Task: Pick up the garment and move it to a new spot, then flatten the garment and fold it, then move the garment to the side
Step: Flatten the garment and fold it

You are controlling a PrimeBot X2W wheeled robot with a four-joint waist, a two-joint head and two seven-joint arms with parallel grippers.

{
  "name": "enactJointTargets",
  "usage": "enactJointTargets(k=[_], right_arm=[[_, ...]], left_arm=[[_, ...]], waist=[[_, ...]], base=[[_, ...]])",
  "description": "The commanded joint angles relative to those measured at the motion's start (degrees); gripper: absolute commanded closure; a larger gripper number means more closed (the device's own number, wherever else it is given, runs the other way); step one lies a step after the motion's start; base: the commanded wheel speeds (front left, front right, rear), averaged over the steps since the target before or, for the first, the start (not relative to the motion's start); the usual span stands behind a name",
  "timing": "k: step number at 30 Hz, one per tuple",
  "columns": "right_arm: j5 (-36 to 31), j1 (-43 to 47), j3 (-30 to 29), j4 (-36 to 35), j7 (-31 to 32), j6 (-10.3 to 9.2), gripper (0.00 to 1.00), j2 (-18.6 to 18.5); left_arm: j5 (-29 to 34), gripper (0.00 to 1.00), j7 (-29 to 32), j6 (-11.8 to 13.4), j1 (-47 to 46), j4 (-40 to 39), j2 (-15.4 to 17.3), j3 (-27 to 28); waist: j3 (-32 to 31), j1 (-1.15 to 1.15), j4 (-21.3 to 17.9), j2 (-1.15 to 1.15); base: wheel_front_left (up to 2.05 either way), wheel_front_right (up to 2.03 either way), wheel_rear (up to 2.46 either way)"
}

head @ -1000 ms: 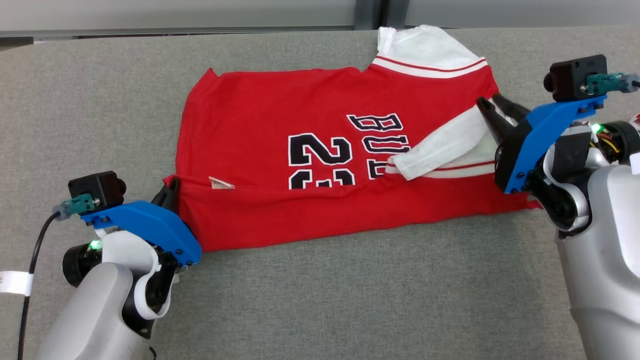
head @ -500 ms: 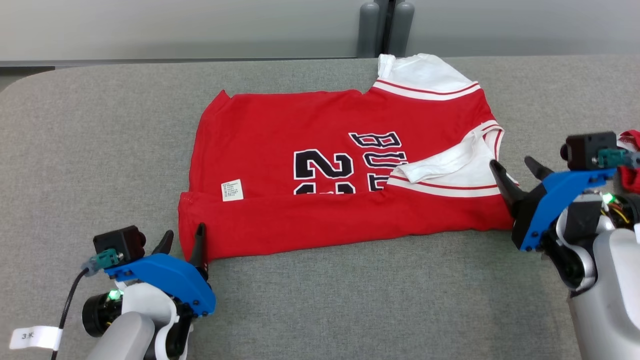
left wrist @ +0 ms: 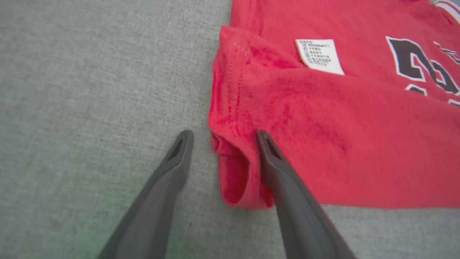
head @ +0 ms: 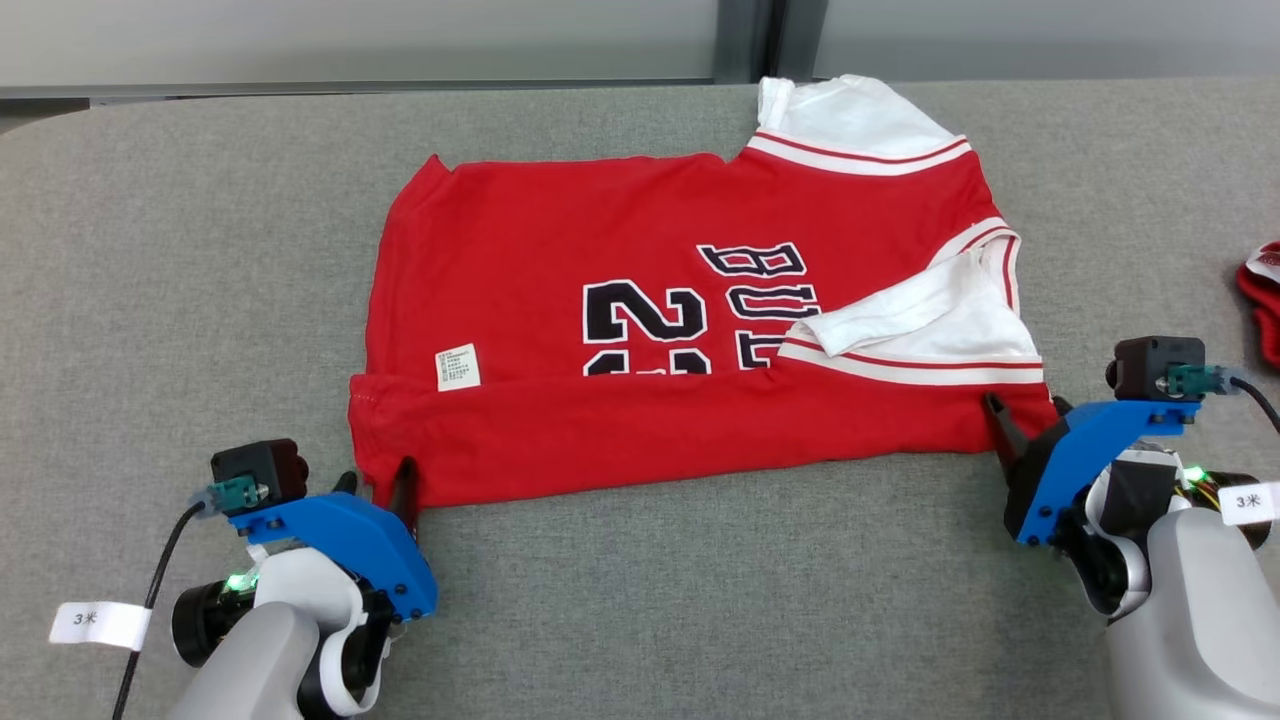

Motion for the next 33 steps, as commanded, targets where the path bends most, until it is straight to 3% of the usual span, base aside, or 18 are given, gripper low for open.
enactJointTargets(k=[1,2,8,13,21,26,27,28,33], right_arm=[[-0.4,0.4,0.7,2.0,1.2,0.04,0.43,0.7],[-0.7,0.7,1.0,2.9,1.8,0.06,1.0,0.9],[-2.0,4.2,-0.1,-0.9,2.1,0.01,1.0,0.5],[0.4,11.3,0.7,-10.8,5.2,0.01,1.0,0.5],[5.1,24.7,-1.4,-26.0,11.9,0.01,1.0,0.5],[8.0,30.2,-2.5,-29.2,15.0,0.01,1.0,0.5],[8.5,30.5,-2.8,-29.3,15.0,0.01,0.0,0.5],[8.7,30.3,-3.1,-29.5,14.3,0.01,0.0,0.5],[7.4,26.0,-2.1,-31.2,15.4,0.02,0.0,0.5]], left_arm=[[-1.2,1.0,3.4,-0.9,2.0,3.1,-1.7,-2.0],[-1.4,1.0,4.2,-1.4,2.1,3.7,-1.9,-2.6],[-2.4,1.0,3.4,-3.0,3.3,3.1,-1.0,-2.1],[-3.4,1.0,3.9,-1.8,6.5,-3.1,2.3,-0.5],[-4.3,1.0,9.3,4.4,18.0,-22.2,10.2,0.9],[-5.3,1.0,12.7,8.0,23.7,-29.3,12.0,0.1],[-4.7,0.73,12.3,8.1,23.5,-29.9,12.3,0.0],[-4.4,0.0,11.6,8.3,23.2,-30.1,11.9,0.1],[-3.3,0.0,11.1,7.1,19.3,-28.6,11.0,-0.2]], waist=[[0.1,0.02,0.1,0.0],[-0.1,0.02,0.2,0.0],[-3.0,0.02,0.2,0.0],[-6.4,0.02,-0.8,0.0],[-8.8,0.02,-1.3,0.0],[-8.2,0.02,-1.1,0.0],[-7.9,0.02,-1.0,0.0],[-7.6,0.02,-1.0,0.0],[-6.5,0.02,-1.0,0.0]], base=[[0.0,0.0,0.0],[0.0,0.0,0.0],[0.0,0.0,0.0],[0.0,0.0,0.0],[0.0,0.0,0.0],[0.0,0.0,0.0],[0.0,0.0,0.0],[0.0,0.0,0.0],[0.0,0.0,0.0]])
